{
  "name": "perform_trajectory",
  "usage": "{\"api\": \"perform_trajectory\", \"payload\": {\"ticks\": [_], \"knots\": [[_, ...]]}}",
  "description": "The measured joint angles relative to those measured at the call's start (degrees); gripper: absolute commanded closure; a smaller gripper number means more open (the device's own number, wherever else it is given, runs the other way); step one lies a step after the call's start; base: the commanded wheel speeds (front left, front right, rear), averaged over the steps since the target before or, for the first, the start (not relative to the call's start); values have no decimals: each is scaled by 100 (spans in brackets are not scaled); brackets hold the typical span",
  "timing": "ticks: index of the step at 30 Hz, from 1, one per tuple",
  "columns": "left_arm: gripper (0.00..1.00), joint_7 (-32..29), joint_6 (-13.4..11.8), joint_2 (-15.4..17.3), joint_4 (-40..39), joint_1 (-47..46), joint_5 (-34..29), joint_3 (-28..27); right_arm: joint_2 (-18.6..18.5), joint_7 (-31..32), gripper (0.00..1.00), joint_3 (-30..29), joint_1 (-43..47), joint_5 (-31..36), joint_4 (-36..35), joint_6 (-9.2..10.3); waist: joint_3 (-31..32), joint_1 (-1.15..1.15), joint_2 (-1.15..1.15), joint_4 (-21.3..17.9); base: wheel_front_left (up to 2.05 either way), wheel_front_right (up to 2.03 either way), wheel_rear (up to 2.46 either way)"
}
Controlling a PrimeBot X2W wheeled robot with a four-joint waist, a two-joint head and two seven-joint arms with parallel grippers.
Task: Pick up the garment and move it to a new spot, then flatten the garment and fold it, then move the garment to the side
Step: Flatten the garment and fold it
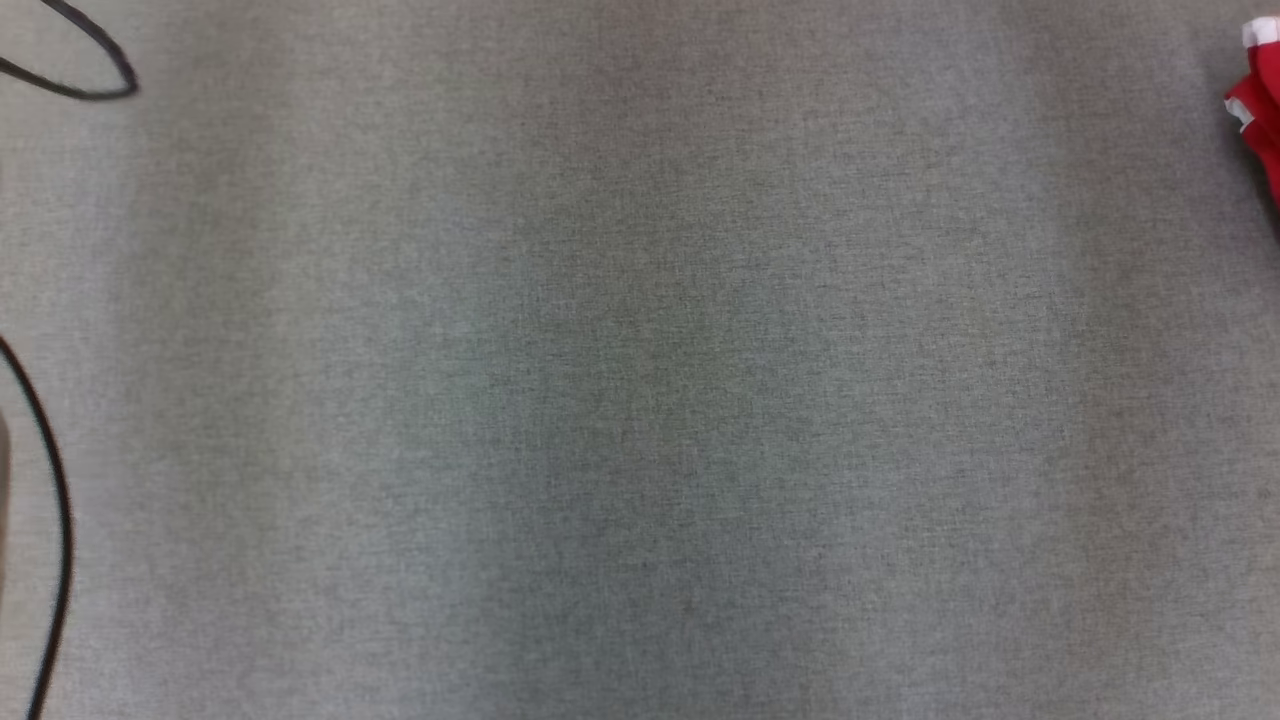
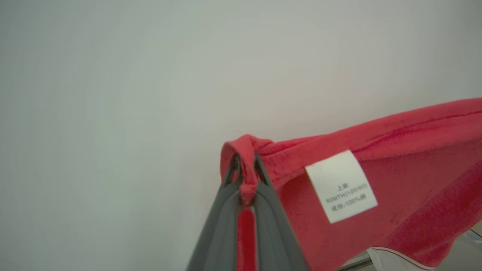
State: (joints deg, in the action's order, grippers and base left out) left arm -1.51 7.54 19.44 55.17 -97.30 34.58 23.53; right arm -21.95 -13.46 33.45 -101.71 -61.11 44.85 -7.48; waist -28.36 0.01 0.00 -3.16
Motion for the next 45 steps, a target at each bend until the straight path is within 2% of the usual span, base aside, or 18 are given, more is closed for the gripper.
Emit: {"api": "perform_trajectory", "payload": {"ticks": [3,8,14,23,35,39,45], "knots": [[100,-91,0,-24,33,114,260,201,-109,250,100,326,158,-107,-30,0,-35,0,0,13,0,0,0],[100,-244,0,74,-15,745,632,717,-370,697,100,902,904,-400,-275,0,49,0,0,42,0,0,0],[100,-668,0,466,-444,1593,1360,1336,-821,1110,100,1441,1780,-826,-890,0,352,0,0,36,0,0,0],[100,-1690,0,1239,-1597,3165,2481,2455,-1608,2421,100,2365,3353,-1411,-1745,0,1212,-2,0,-9,0,0,0],[100,-2550,-14,1956,-2824,4999,3441,3118,-2601,4050,100,3207,5151,-2091,-2971,0,2443,-3,0,-57,0,0,0],[100,-2866,-176,2259,-3445,5513,3723,3211,-2961,4389,100,3351,5584,-2210,-3493,0,2678,-3,0,-73,0,0,0],[100,-3434,-653,2942,-4579,6236,4167,3356,-3601,4878,100,3505,6088,-2313,-4345,0,2775,-2,1,-65,0,0,0]]}}
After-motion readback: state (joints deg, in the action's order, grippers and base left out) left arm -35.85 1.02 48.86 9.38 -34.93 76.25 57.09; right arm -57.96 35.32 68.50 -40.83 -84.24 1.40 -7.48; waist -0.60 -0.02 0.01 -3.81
